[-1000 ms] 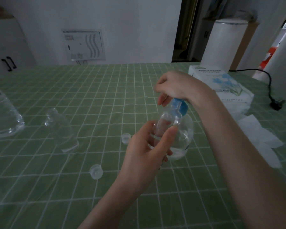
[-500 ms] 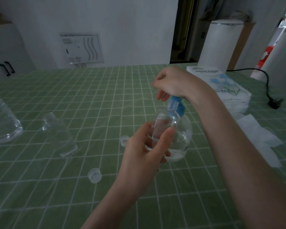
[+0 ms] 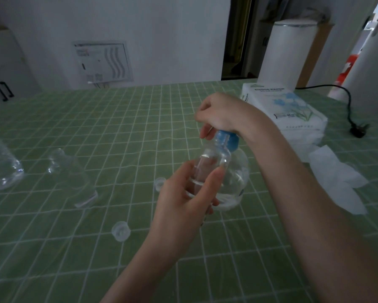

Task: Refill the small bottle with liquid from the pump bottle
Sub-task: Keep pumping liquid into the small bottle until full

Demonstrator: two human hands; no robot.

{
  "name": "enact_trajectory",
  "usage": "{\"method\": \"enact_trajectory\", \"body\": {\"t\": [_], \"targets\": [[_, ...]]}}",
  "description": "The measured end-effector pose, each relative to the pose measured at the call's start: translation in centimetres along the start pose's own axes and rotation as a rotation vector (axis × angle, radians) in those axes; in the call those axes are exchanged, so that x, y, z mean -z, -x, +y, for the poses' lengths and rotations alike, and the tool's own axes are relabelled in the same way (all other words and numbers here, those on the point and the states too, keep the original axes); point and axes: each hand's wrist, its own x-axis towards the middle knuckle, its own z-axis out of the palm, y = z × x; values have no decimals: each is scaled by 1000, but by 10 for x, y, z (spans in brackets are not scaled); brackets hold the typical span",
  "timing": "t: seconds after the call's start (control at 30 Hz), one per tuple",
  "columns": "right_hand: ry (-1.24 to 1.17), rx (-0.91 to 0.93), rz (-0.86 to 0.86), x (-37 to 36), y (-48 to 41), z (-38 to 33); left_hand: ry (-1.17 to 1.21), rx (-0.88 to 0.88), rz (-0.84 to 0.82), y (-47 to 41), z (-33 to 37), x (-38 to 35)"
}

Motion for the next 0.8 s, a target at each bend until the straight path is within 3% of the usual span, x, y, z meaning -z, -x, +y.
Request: {"method": "enact_trajectory", "body": {"t": [0.8], "targets": [[15,7,-3,3,3,-3,5,1,-8,0,0,-1]]}}
